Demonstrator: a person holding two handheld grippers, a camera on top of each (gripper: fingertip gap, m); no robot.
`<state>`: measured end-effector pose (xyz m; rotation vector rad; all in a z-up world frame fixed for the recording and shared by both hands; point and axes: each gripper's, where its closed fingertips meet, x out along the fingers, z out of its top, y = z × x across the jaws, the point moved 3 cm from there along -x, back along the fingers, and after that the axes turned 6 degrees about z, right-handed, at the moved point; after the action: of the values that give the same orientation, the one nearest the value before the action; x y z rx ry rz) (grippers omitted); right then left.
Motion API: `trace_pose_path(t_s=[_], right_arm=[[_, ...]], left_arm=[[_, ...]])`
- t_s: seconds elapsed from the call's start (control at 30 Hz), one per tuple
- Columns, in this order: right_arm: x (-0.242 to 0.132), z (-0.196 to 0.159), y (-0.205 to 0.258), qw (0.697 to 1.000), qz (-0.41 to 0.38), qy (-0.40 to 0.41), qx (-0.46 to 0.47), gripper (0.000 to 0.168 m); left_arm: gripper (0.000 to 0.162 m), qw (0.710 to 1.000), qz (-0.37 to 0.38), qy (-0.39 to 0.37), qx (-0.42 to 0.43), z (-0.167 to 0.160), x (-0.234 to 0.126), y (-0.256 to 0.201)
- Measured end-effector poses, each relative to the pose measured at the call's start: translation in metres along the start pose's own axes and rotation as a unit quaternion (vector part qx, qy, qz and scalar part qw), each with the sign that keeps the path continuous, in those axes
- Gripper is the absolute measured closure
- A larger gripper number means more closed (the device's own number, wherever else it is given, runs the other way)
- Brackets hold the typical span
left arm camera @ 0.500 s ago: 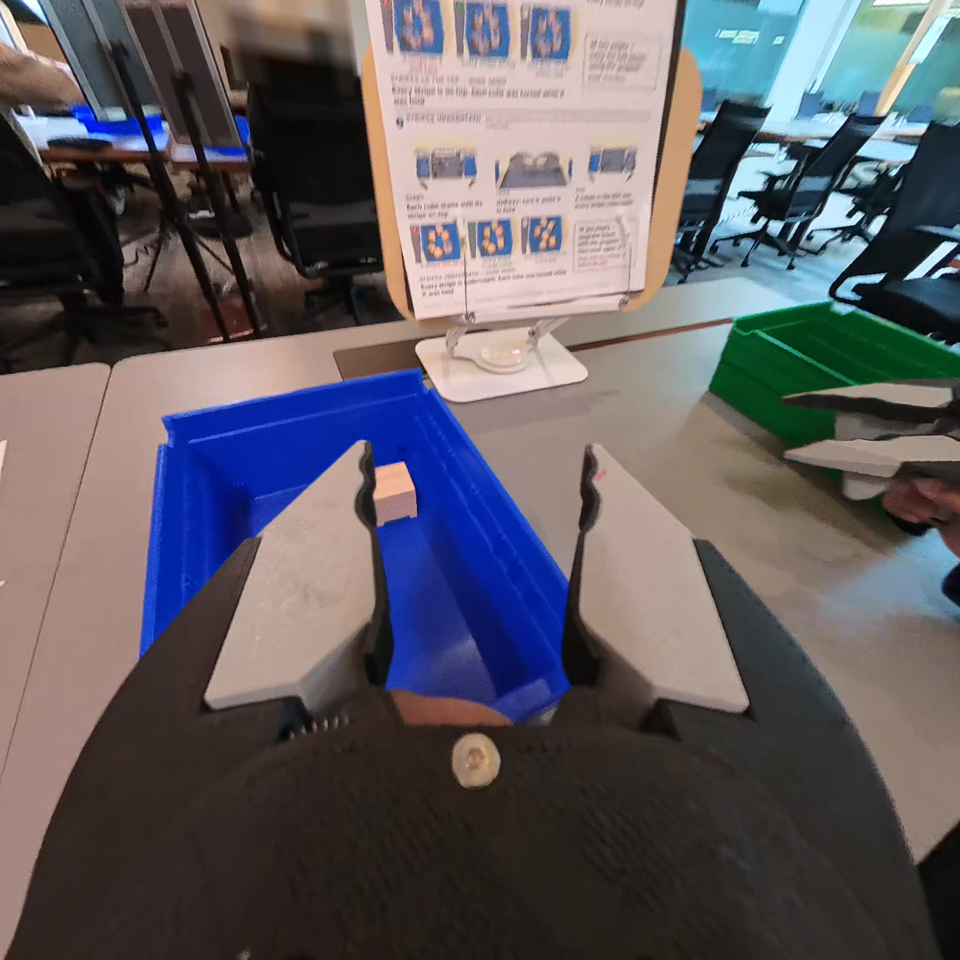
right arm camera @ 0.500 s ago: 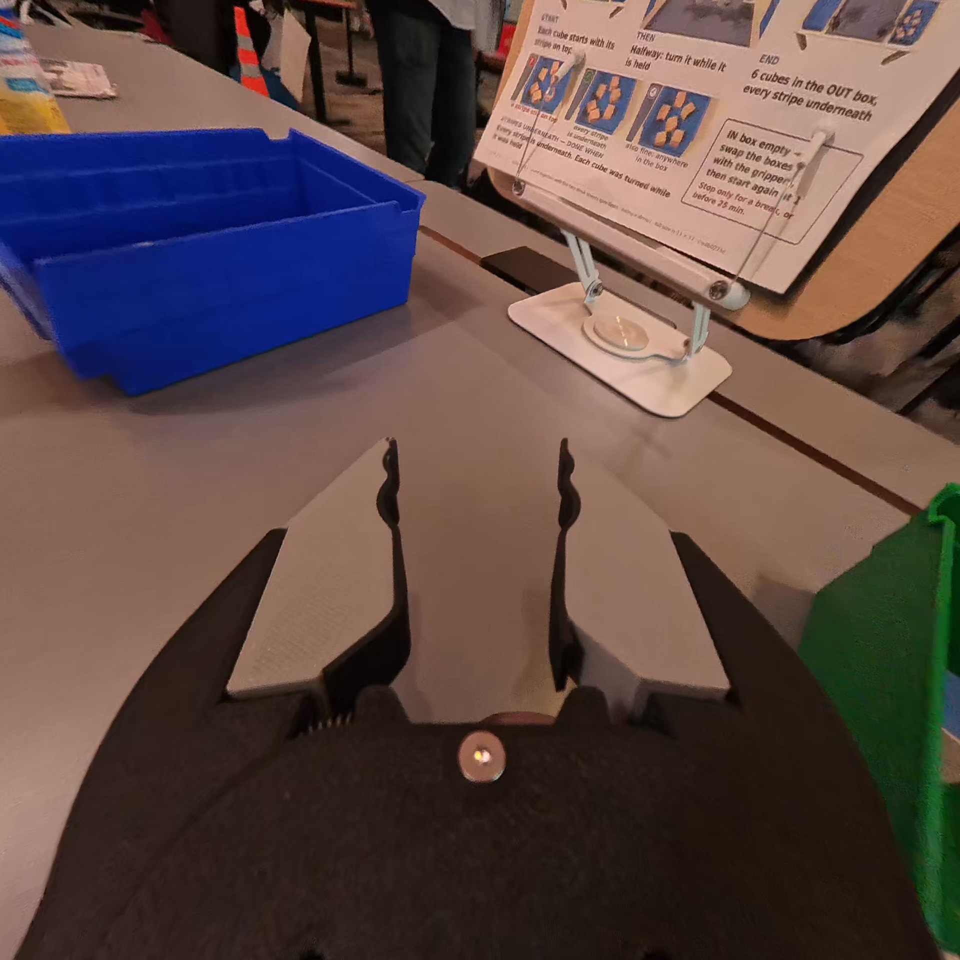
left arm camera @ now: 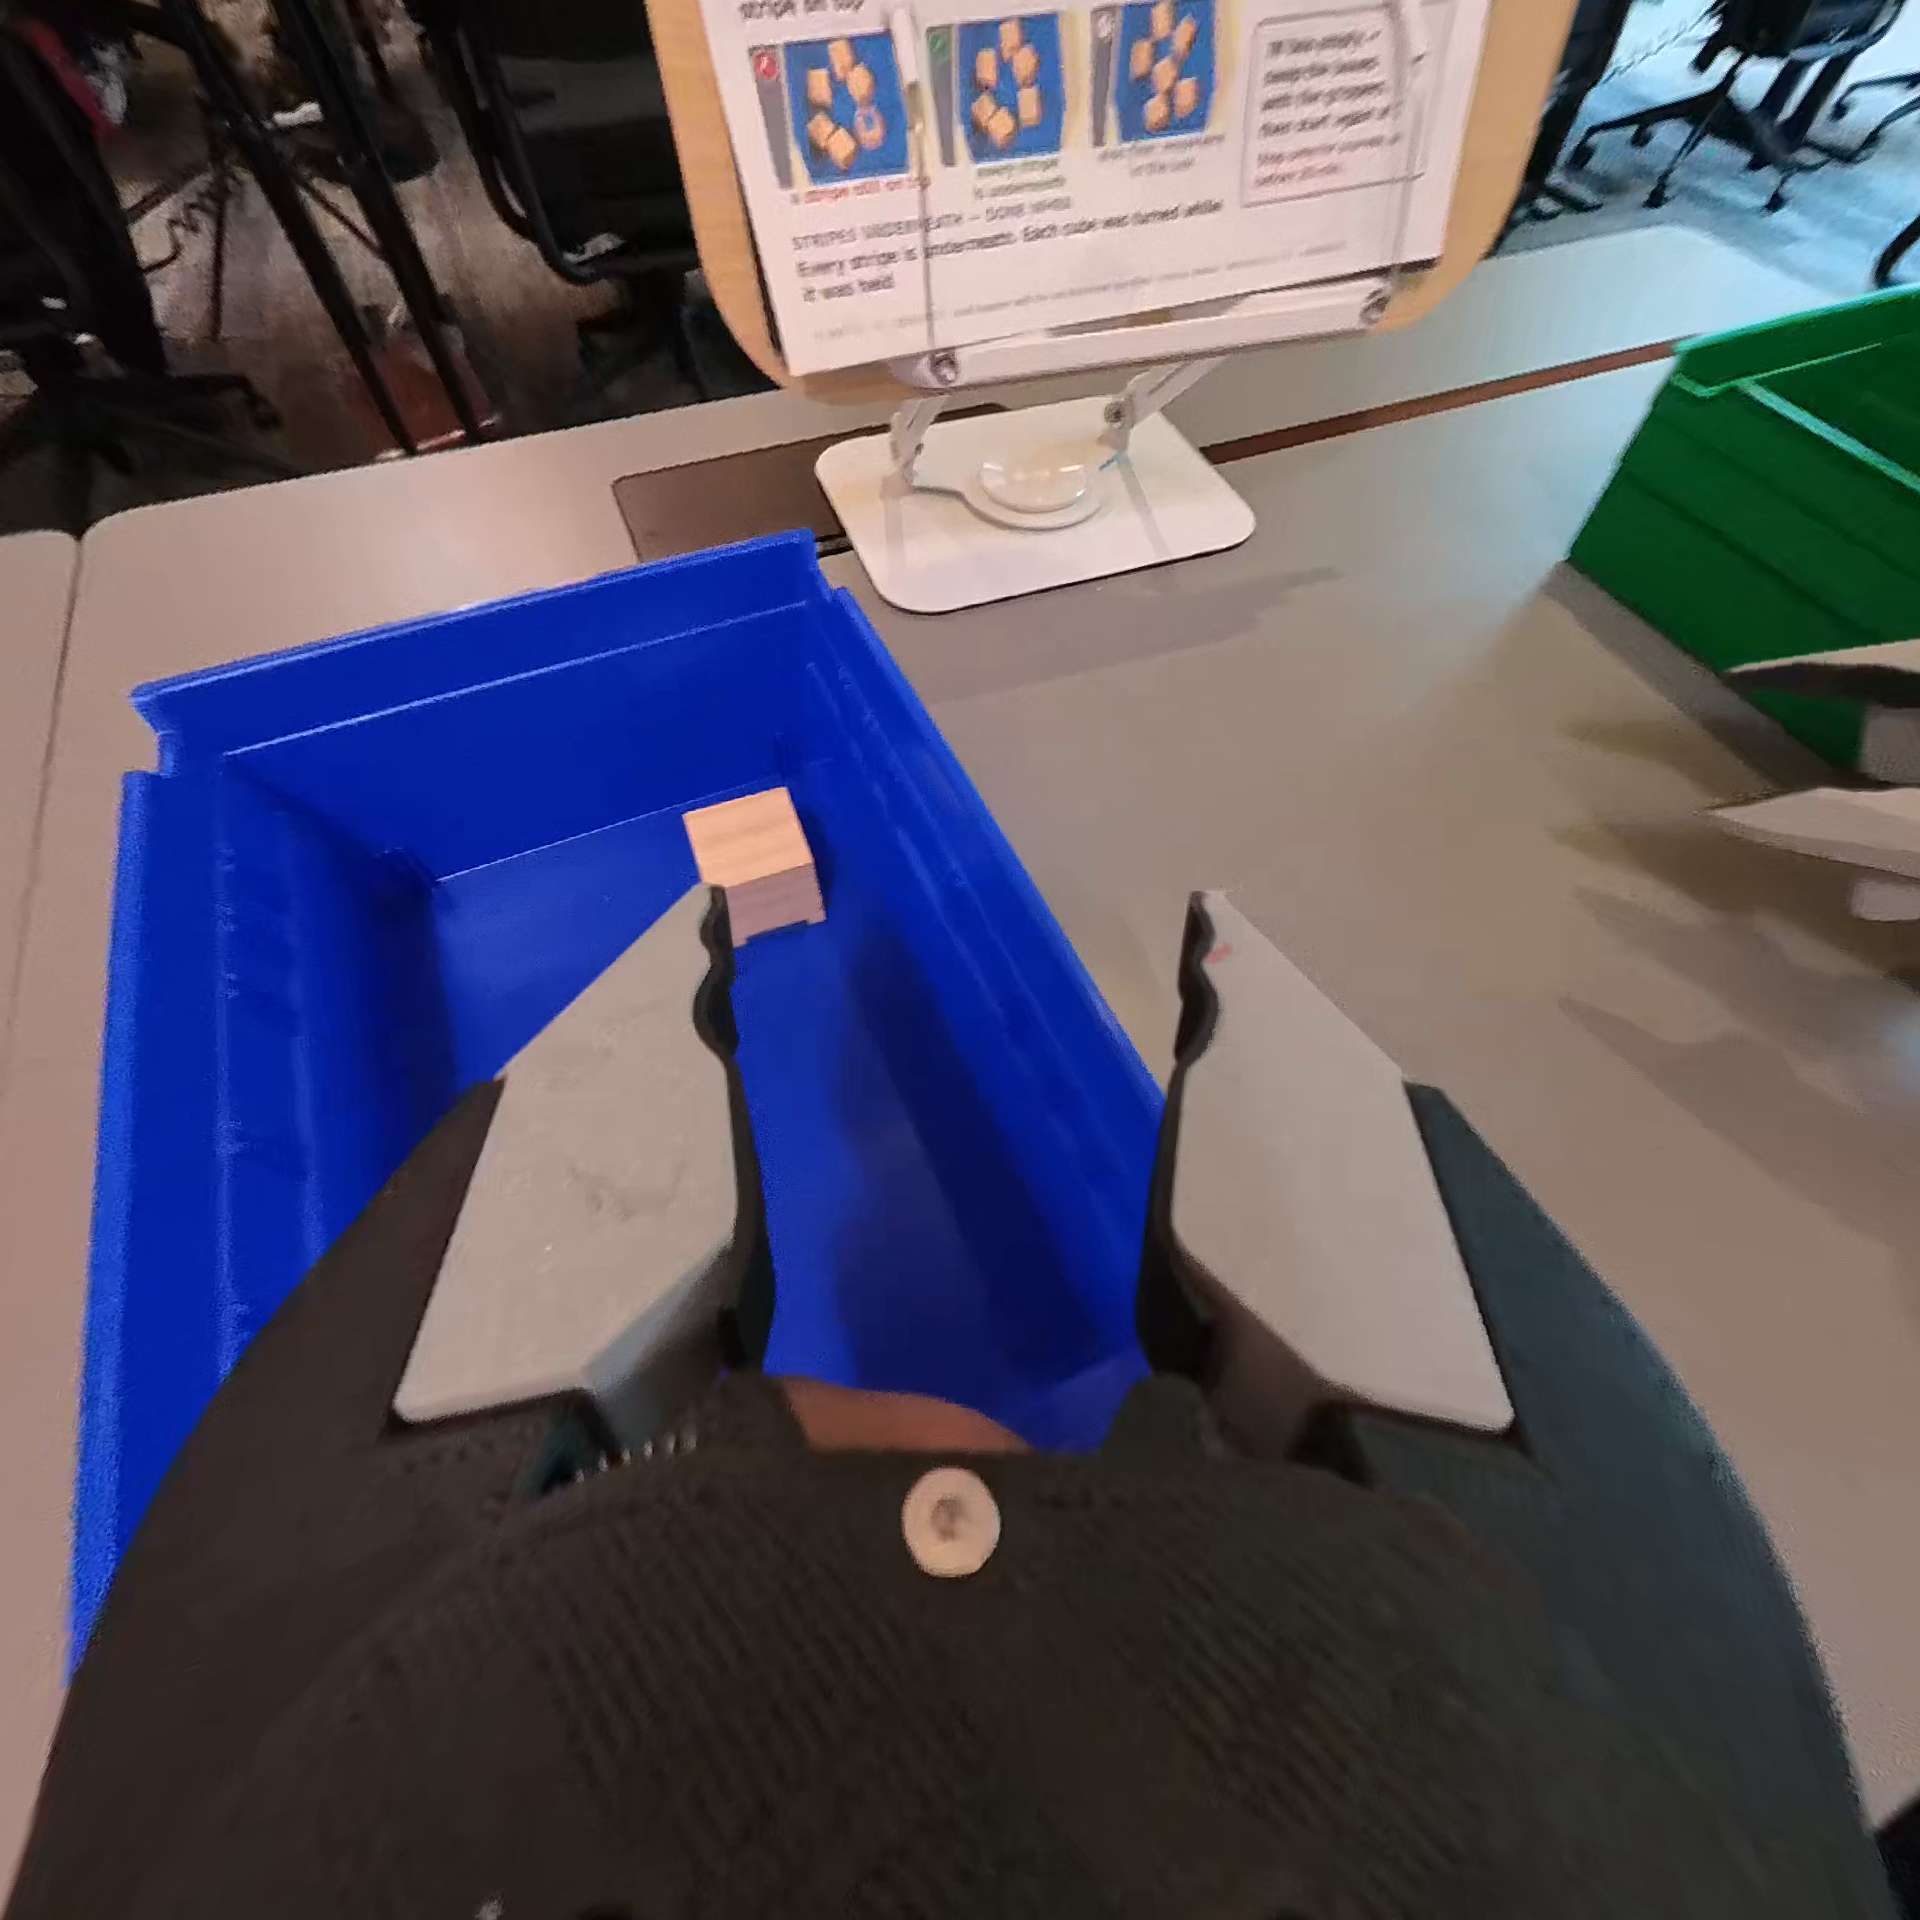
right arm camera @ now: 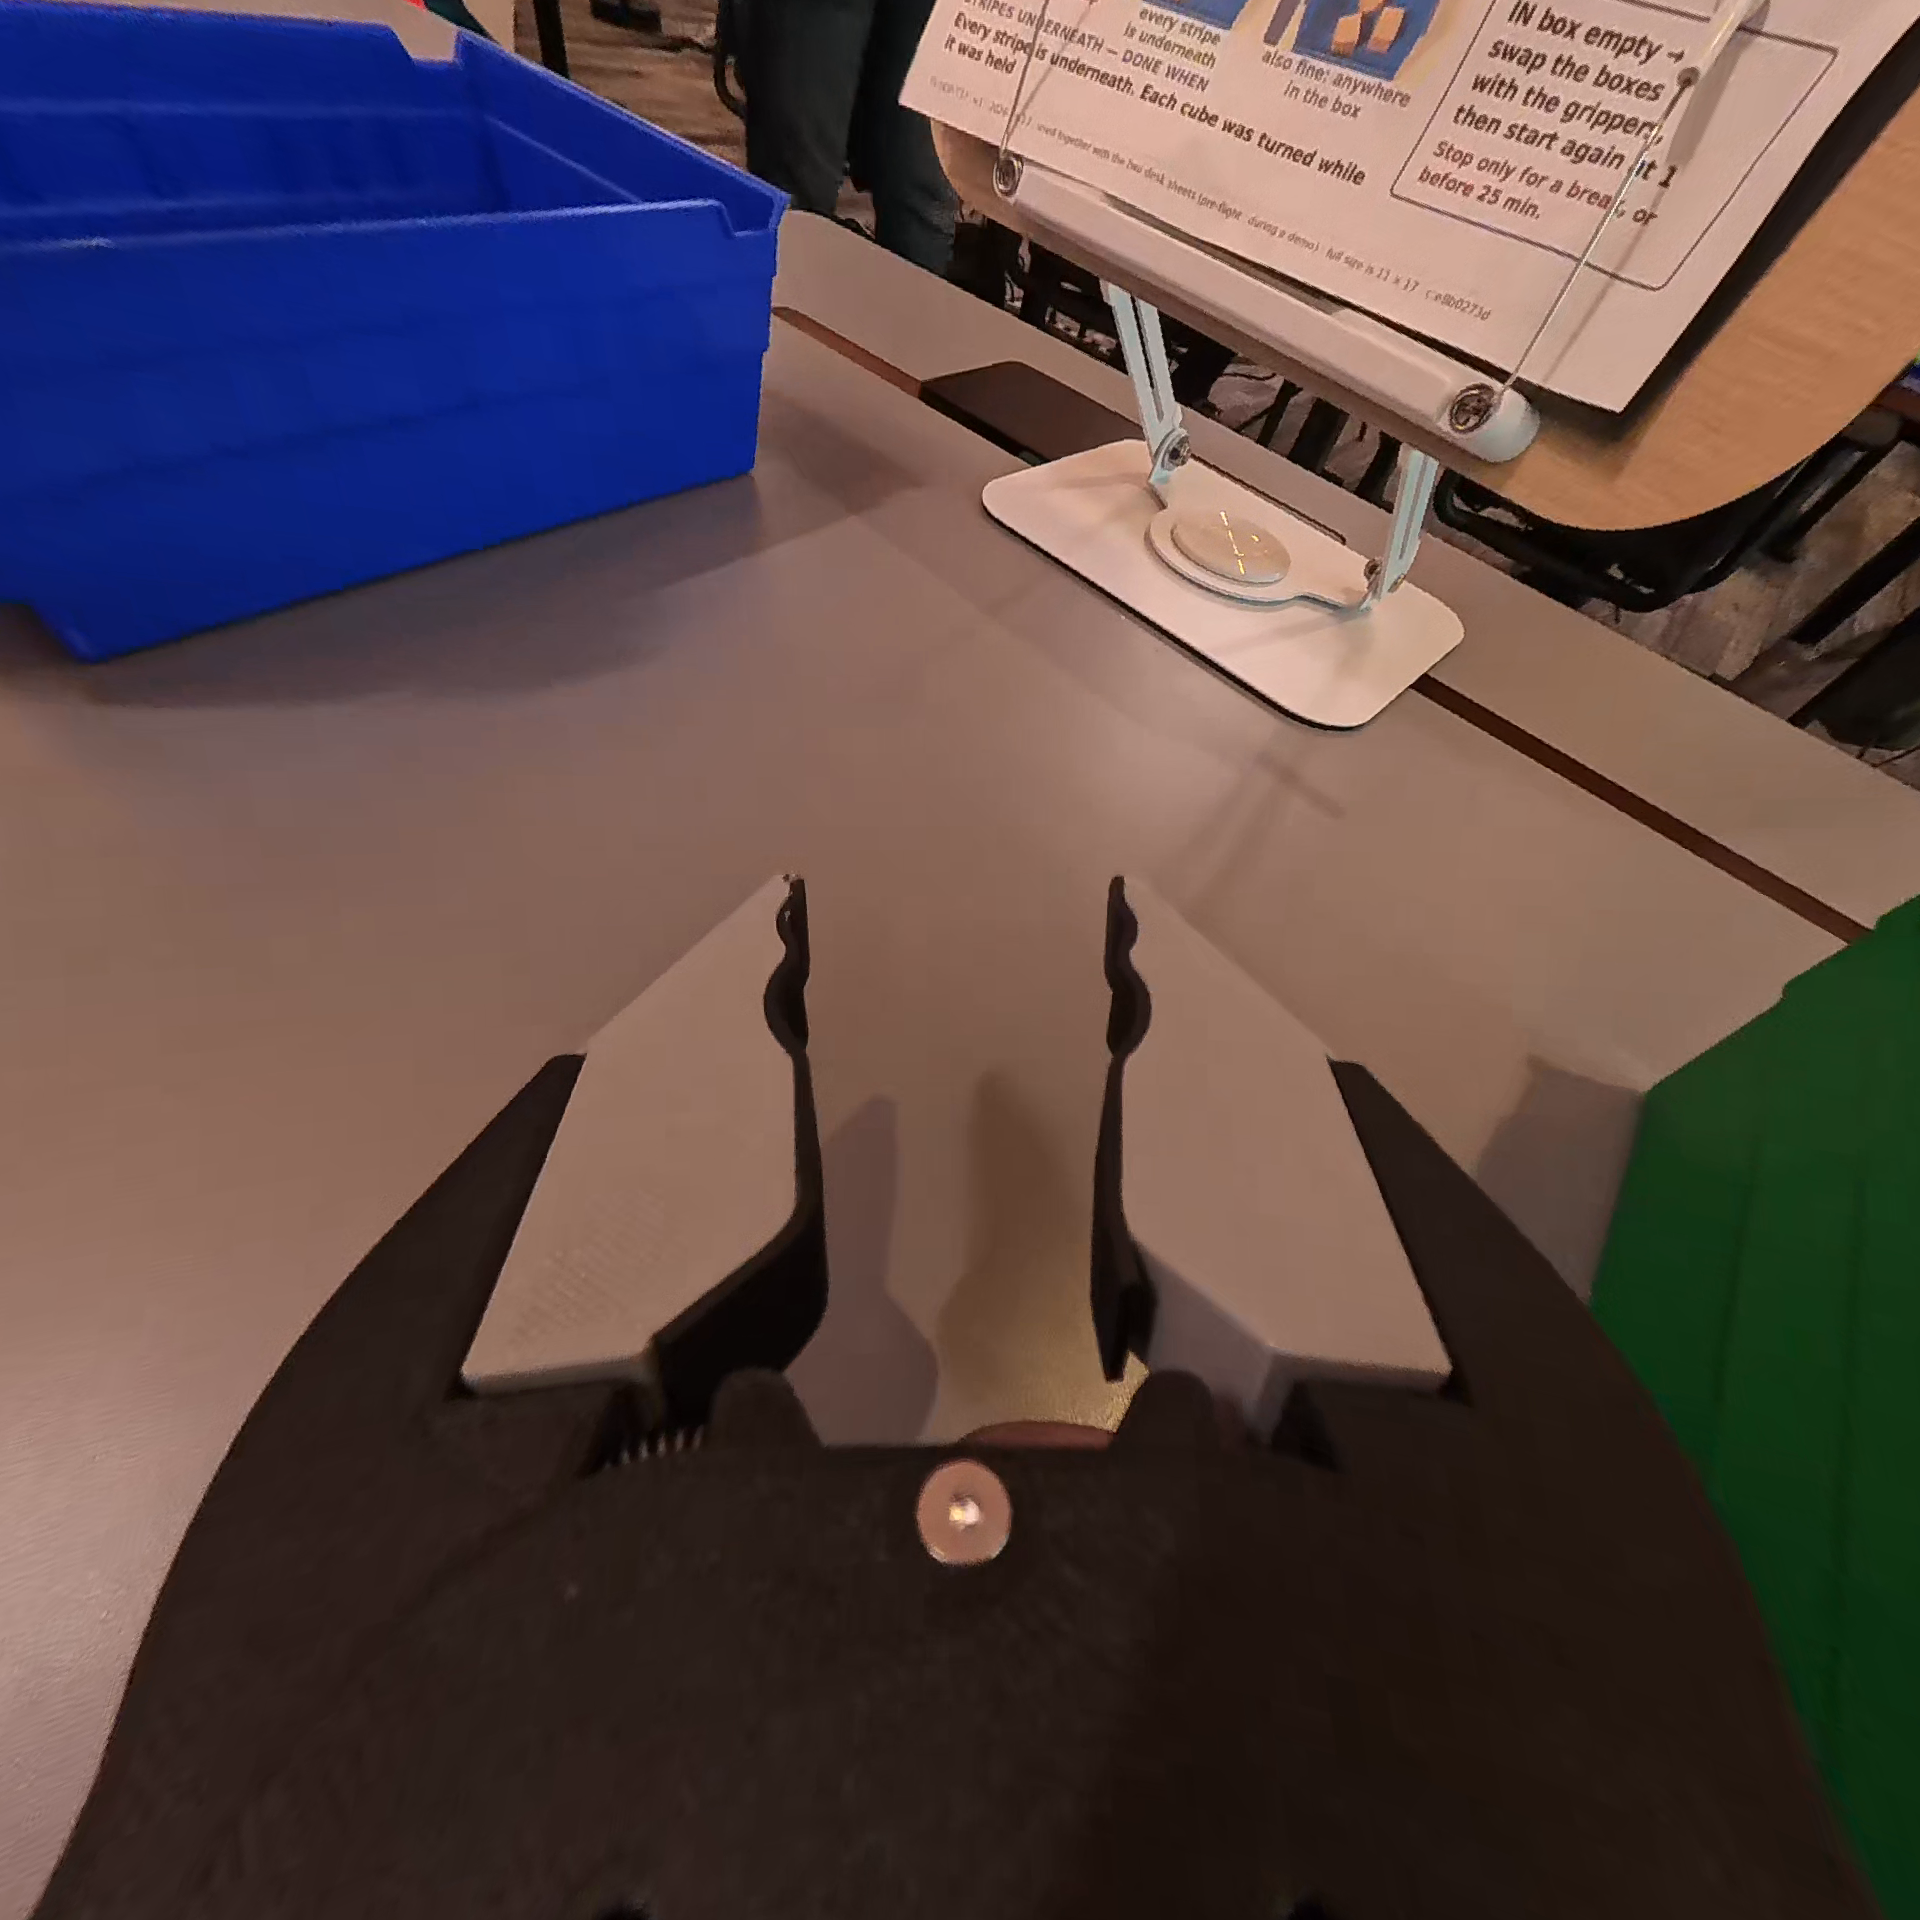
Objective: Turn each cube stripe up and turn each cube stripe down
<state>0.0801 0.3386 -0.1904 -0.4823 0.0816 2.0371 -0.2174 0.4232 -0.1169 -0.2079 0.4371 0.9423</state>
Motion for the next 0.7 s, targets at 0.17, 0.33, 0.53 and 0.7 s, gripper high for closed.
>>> trace_pose_path(t_s=[0.17,0.33,0.53,0.7], right_arm=[[0.003,-0.005,-0.002,1.0,-0.01,0.013,-0.007,0.114],[0.006,-0.009,-0.002,1.0,-0.007,0.021,-0.001,0.114],[0.012,-0.015,0.001,0.999,0.001,0.038,-0.004,0.115],[0.014,-0.014,0.003,0.999,0.005,0.038,-0.005,0.115]], left_arm=[[0.083,0.998,0.049,0.042,-0.001,0.01,0.022,0.033],[0.083,0.987,0.096,0.127,0.01,-0.006,0.072,0.06],[0.088,0.971,0.103,0.214,-0.01,-0.043,0.142,0.07],[0.107,0.971,0.081,0.222,-0.017,-0.057,0.174,0.067]])
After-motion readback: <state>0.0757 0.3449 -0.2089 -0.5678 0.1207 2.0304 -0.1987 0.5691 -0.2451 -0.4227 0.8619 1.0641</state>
